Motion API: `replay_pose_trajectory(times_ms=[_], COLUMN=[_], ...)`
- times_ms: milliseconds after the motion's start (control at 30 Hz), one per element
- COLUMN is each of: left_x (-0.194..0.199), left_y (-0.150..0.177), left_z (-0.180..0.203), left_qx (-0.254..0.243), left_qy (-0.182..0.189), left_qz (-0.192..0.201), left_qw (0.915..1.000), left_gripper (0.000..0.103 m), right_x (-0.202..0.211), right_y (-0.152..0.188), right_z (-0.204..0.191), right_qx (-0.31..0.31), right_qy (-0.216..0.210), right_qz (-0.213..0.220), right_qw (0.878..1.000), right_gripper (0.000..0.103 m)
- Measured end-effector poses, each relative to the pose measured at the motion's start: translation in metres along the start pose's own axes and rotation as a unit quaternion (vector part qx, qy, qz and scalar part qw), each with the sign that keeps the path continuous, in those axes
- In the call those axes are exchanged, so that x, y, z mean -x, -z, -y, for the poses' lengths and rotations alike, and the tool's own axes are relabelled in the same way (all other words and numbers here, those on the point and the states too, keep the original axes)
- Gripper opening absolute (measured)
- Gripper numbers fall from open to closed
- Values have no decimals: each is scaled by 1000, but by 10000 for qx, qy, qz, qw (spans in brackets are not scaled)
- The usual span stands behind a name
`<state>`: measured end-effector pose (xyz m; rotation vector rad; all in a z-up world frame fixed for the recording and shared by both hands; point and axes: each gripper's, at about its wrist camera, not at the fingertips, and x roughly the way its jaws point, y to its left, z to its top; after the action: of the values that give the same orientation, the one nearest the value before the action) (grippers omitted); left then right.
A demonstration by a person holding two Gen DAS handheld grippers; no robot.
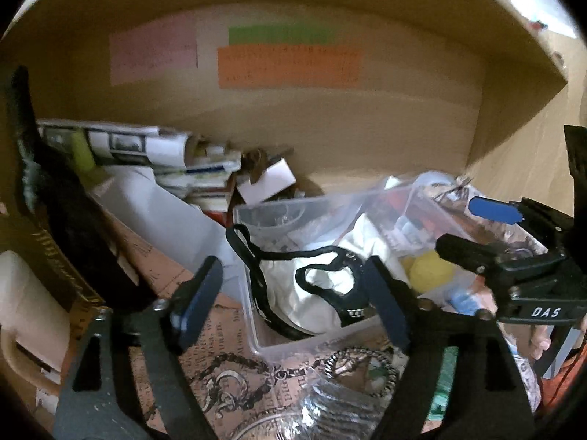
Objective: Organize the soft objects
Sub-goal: 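Lower strap bag into box with left tool while right drops ball, then grasp bagged scrubber with left tool while right grasps green glove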
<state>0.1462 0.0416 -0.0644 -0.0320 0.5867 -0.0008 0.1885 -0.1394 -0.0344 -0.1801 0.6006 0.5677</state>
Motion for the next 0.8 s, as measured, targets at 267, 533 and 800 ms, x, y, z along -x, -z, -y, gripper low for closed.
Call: replay_pose_trajectory(times_ms=[267, 533, 800], left_x=[33, 20, -5], left_y=[14, 55, 88], left_z=[2, 3, 6], left_qx=[-17, 137, 386], left_qy=[-24, 30, 264], left_qz=[128, -493, -1143], left_qw=[9999, 9987, 9923], left_gripper=[102, 102, 102], right_x=[40, 33, 13], right_y=[15, 51, 92], right_z=[-6, -9, -8], right_qx=[10, -136, -295], right_qy=[-30, -152, -246], right_qz=[358, -126, -917], right_qw=[9994, 9997, 9950], right_gripper=[102, 102, 100])
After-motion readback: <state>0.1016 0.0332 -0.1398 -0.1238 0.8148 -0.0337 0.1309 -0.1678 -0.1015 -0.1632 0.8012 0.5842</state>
